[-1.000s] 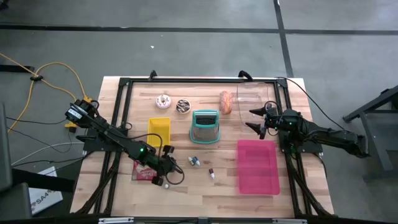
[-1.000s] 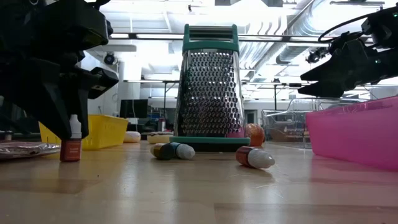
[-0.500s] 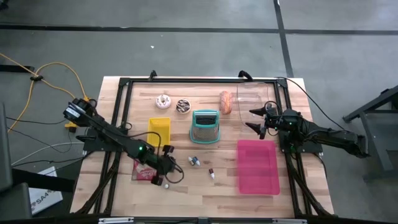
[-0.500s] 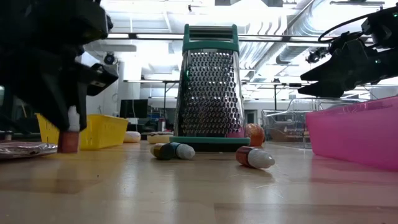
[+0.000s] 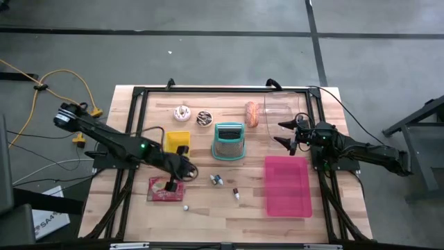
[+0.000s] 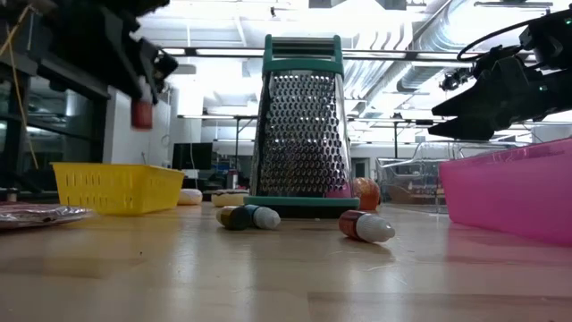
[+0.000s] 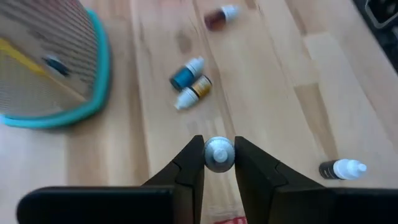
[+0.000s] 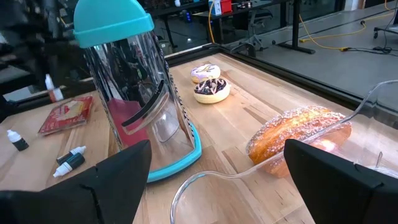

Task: Pick & Place Food Item
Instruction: Put the left orange food coloring bottle into the yellow bin

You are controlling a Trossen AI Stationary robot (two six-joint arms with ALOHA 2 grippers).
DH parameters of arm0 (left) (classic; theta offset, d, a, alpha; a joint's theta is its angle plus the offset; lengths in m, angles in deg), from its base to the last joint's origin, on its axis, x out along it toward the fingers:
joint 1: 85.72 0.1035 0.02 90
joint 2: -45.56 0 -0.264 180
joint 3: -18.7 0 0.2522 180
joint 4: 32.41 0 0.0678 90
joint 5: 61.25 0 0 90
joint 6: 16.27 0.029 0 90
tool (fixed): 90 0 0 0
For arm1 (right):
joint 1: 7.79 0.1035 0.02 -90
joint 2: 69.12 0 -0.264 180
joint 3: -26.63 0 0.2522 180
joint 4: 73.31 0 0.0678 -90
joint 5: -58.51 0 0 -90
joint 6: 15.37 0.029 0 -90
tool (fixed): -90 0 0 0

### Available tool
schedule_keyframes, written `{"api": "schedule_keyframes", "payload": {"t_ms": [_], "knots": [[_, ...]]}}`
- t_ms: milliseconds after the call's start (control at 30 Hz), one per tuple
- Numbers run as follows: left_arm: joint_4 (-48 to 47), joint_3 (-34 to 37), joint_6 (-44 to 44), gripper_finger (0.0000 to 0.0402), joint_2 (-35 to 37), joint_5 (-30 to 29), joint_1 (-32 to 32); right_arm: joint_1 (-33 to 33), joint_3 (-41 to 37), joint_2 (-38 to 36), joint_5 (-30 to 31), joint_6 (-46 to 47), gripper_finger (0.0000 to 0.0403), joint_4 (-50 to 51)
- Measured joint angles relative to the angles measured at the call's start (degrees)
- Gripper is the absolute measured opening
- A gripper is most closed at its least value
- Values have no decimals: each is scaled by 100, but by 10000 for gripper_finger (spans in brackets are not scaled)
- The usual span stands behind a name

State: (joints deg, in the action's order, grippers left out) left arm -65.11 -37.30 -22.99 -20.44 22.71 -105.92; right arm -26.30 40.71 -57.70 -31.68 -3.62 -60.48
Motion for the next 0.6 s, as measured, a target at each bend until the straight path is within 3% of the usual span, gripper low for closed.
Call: {"api": "schedule_keyframes", "payload": {"t_ms": [200, 600], "knots": [[-266, 0, 71, 65, 515, -38, 281, 0, 2, 0, 0, 0, 357, 0], [-1044, 0, -796, 65, 546, -538, 843, 0, 2, -1, 0, 2, 357, 0]]}}
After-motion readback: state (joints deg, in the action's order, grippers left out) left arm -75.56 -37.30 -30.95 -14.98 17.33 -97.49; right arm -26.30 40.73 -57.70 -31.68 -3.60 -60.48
